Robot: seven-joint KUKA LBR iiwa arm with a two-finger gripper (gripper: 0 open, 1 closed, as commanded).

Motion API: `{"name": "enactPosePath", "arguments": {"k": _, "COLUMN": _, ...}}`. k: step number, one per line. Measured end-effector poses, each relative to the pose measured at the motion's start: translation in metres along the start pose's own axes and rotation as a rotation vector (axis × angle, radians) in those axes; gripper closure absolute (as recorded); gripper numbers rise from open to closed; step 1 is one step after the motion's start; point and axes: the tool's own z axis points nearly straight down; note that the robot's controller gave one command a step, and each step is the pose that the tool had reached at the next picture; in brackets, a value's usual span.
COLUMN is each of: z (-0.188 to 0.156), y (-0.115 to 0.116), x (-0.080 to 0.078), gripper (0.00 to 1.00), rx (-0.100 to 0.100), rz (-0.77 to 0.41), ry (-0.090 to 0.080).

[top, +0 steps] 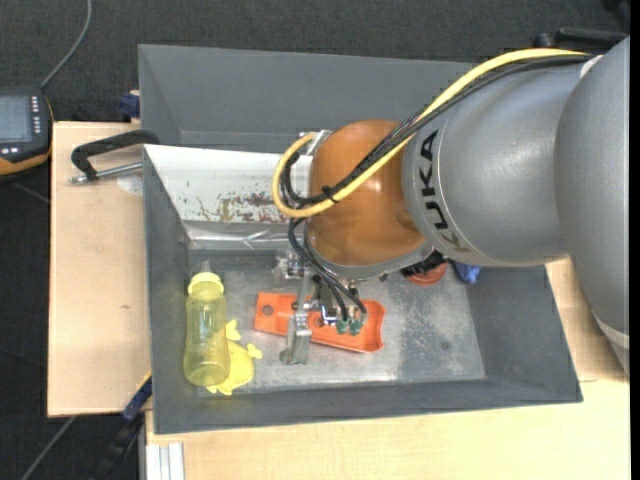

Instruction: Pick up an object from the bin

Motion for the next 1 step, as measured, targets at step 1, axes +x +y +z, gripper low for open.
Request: {"name": "enactPosePath", "arguments": {"k": 1, "z": 0.0, "y": 0.0, "x": 0.0, "gripper": 1.0, "rx": 0.0, "rz": 0.0, "ry": 0.0}}
